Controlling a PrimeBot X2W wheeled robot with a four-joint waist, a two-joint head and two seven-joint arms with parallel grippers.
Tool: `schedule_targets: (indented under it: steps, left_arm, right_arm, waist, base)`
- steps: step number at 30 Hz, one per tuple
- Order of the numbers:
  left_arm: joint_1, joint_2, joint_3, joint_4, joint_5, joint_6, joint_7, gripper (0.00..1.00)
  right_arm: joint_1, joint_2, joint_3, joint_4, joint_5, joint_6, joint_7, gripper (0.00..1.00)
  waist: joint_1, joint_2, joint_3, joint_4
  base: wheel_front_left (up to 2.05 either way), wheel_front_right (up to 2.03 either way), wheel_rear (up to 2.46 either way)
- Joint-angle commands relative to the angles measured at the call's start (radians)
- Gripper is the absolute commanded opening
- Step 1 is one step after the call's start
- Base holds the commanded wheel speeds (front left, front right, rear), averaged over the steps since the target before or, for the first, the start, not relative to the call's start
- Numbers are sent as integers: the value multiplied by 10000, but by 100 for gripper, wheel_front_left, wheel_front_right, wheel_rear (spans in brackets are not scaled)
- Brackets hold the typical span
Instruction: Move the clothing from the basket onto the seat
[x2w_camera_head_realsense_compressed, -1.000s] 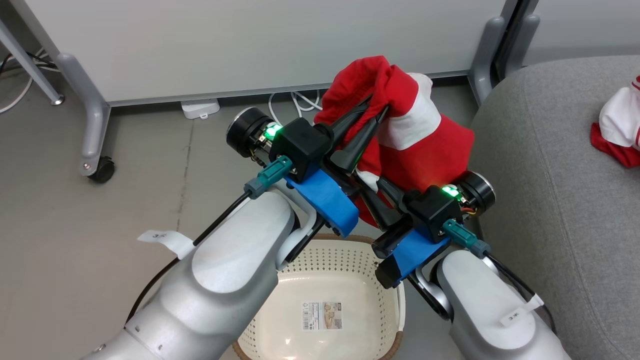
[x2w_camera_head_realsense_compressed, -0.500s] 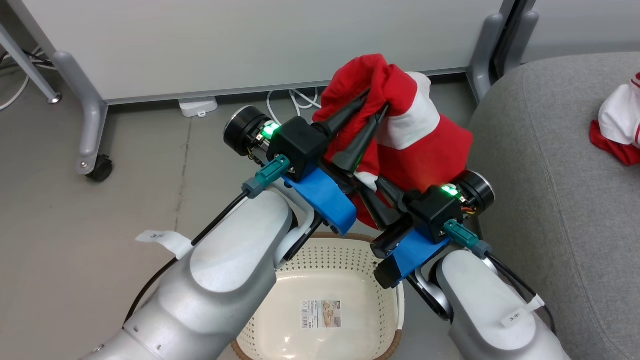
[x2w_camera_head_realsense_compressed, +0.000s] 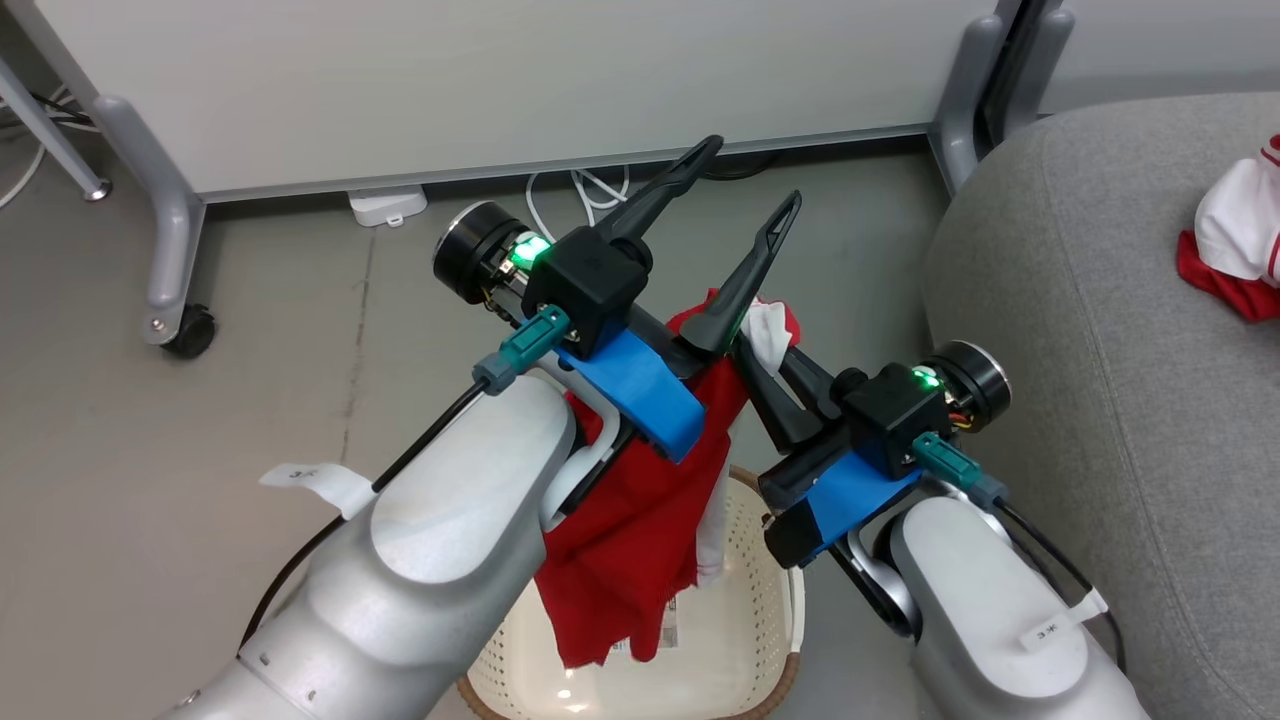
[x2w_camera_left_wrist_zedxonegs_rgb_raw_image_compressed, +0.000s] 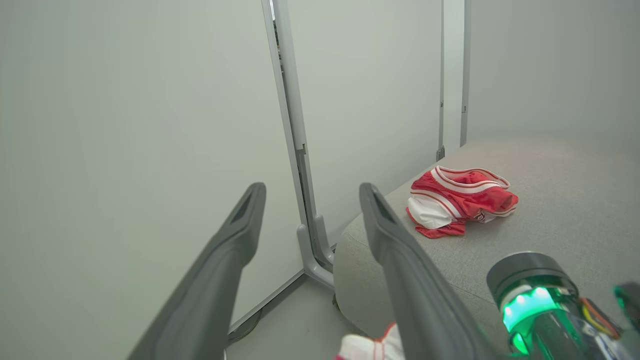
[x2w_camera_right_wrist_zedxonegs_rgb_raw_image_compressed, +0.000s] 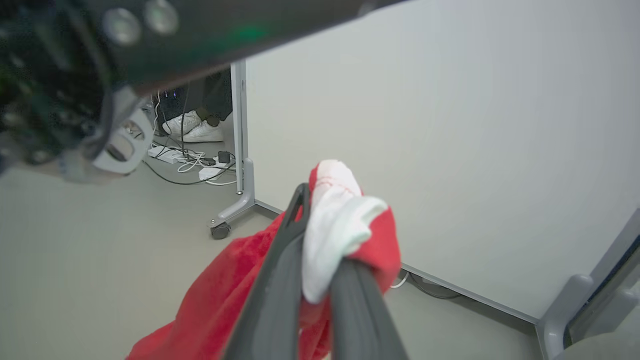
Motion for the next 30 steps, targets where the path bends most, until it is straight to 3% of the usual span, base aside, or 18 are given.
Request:
schedule_targets:
  steps: [1,30]
  left_arm:
    - [116,69,66,-25,90,49,-42,100]
    - [1103,643,-286,-328,339,97,-36,100]
  right_arm:
    - [107,12,-135,-87,-65,1,-34,0]
    - [1341,7,-3143,-1771,-667,1,-34,0]
  waist:
    - [0,0,52,-67]
    - [0,0,754,-2493]
  base:
    - [0,0,0]
    - [0,0,0]
